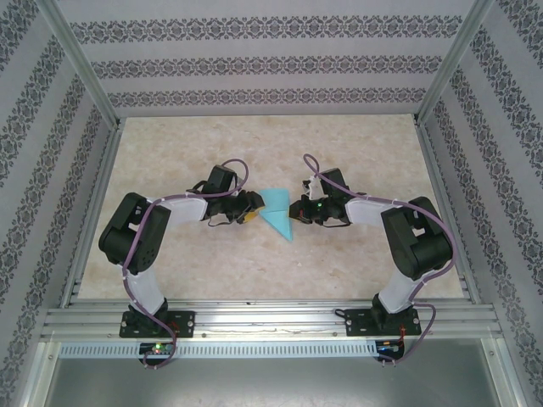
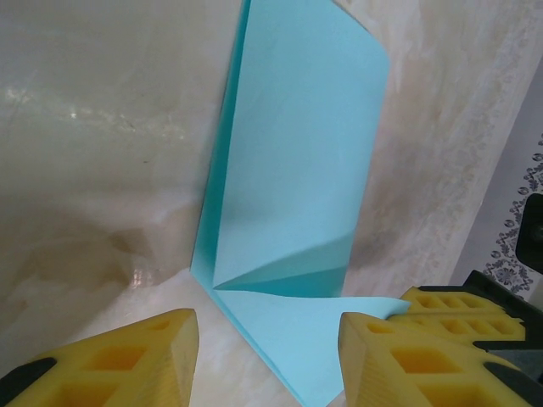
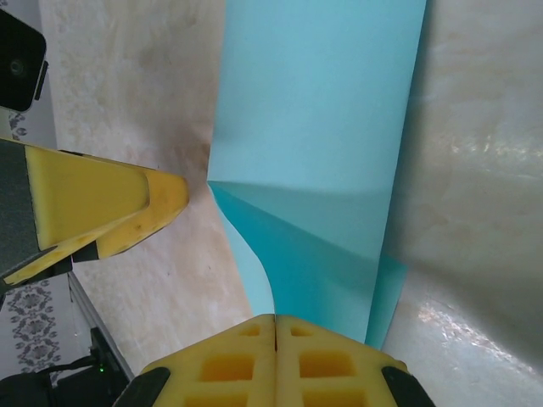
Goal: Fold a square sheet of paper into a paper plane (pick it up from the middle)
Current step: Fourth fold the wing at the center of the table.
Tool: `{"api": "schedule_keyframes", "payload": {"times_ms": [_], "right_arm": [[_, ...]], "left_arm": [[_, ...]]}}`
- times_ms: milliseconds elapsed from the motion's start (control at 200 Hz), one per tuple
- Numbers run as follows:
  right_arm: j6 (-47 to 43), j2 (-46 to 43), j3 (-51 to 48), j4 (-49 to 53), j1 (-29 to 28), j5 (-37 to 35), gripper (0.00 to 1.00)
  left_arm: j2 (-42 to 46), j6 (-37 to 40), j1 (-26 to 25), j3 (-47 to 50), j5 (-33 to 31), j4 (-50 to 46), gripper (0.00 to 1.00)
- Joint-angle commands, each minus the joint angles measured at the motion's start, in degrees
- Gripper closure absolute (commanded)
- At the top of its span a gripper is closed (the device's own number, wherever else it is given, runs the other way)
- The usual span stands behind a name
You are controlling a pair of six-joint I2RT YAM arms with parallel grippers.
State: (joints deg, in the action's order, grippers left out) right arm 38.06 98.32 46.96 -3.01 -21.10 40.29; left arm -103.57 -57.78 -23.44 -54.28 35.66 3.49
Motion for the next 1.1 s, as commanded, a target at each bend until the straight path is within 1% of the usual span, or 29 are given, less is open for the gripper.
{"api": "schedule_keyframes", "payload": {"times_ms": [0,125,340,575,789,869,999,1094], "right_arm": [[0.87,-1.03,-0.73,-1.92,0.62,2.13,0.98],[0.46,-1.2,-0.66,-1.01,0.78,2.25,0.98],[0.16,-1.81,-1.64,-1.28,0.95,2.25,0.98],[0.78,-2.34,-2.31,-2.56,1.06,2.51,0.98],[1.83,-2.86,-3.23,-4.27,1.4,3.17,0.98],[2.1,-3.05,-3.53,-4.7,1.59,3.38,0.98],[2.52,-3.26,-4.14,-5.9,1.68,3.87,0.98],[3.02,-3.55,-4.75,-6.97,1.84,4.44,0.98]], "left_arm": [[-0.02,-0.4,0.63,-1.5,0.8,0.08,0.52],[0.56,-0.23,0.63,-1.42,-0.57,0.04,0.51],[-0.55,-0.14,0.68,-2.18,-0.42,-0.37,0.51],[-1.84,-2.16,0.62,-1.88,1.73,1.87,0.51],[-2.1,-2.34,0.68,-2.26,1.69,1.79,0.51],[-2.14,-1.56,0.67,-2.8,1.34,0.31,0.51],[-3.41,-2.78,0.61,-3.27,2.98,2.31,0.51],[-3.87,-2.6,0.58,-3.95,2.57,1.59,0.51]]}}
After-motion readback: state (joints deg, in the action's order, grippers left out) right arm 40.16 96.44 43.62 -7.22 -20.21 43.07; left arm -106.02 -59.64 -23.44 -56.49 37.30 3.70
